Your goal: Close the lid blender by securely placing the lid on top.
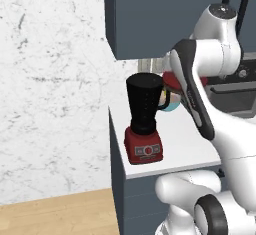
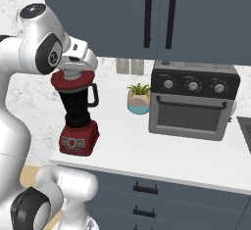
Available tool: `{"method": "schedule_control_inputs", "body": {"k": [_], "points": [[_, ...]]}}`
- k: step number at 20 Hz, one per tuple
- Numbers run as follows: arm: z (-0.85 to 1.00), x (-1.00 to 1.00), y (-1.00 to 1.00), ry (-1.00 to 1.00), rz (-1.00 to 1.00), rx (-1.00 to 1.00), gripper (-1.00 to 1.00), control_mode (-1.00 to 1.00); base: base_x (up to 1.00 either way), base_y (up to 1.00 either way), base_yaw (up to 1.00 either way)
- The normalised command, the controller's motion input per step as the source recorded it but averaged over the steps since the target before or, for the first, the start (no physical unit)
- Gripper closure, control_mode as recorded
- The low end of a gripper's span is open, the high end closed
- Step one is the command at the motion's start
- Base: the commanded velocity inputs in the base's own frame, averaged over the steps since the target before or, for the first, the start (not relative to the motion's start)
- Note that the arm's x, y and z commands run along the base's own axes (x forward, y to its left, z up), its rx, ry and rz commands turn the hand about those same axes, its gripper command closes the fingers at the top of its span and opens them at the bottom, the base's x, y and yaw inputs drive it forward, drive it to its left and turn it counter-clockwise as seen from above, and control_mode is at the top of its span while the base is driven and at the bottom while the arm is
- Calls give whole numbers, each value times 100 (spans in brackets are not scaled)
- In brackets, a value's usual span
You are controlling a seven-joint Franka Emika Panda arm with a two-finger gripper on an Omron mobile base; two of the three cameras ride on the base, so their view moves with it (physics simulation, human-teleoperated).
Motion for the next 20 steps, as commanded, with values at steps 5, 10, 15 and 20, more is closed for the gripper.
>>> {"method": "schedule_control_inputs", "body": {"k": [5, 10, 15, 20], "points": [[9, 34, 34, 0, 0, 0, 100, -100, 0, 0, 0], [0, 40, 23, 0, 0, 1, 100, -100, 0, 0, 0], [0, 41, 19, 0, 0, 0, 100, -100, 0, 0, 0], [0, 34, 19, 0, 0, 0, 100, -100, 0, 0, 0]]}}
